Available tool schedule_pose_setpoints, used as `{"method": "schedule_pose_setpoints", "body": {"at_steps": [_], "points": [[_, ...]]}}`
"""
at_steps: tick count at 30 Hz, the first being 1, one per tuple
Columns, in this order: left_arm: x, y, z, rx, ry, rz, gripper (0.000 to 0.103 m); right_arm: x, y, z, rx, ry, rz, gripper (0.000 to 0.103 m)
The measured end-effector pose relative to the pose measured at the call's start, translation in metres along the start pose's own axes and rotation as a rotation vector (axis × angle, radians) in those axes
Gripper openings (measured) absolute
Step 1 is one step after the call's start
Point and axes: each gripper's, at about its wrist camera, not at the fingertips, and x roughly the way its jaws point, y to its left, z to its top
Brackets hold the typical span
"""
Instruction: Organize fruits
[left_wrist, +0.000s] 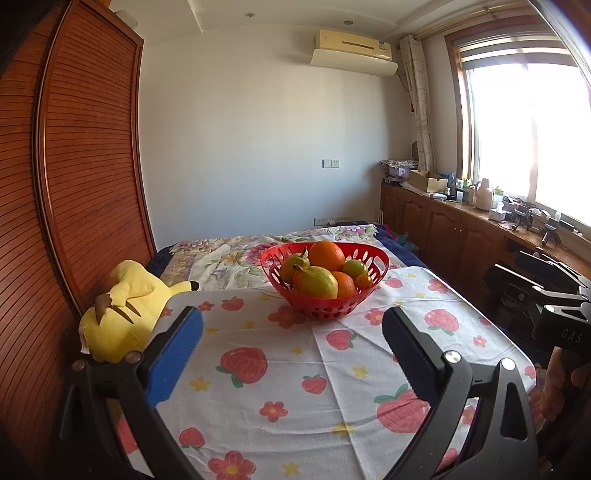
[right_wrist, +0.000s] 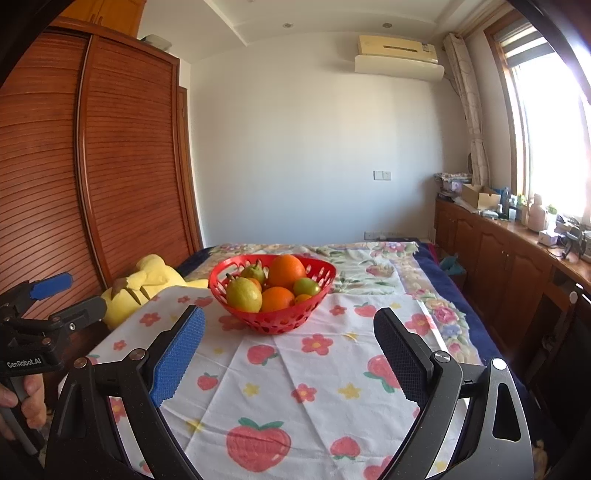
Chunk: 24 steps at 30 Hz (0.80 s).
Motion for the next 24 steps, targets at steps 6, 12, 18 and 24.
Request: {"method": "schedule_pose_setpoints", "body": {"at_steps": [6, 12, 18, 24], "points": [[0.0019, 0.0006, -0.0044, -0.004, 0.010, 0.003, 0.098, 0.0000, 0.0009, -0.0011, -0.003, 0.003, -0.004, 0.094], [0.0034, 0.0009, -0.0058, -0.003, 0.017, 0.006, 0.098, -0.0004, 0.0011, -0.0018, -0.001, 0.005, -0.005, 0.094], [0.0035, 0.0012, -0.0060, -0.003, 0.018, 0.006, 0.098, -0.0002, 0.0010, -0.0019, -0.003, 0.005, -0.006, 0.094], [0.0033, 0.0013, -0.0061, -0.005, 0.016, 0.006, 0.098, -0.0002, -0.0007, -0.0027, -0.005, 0.005, -0.007, 0.094]]}}
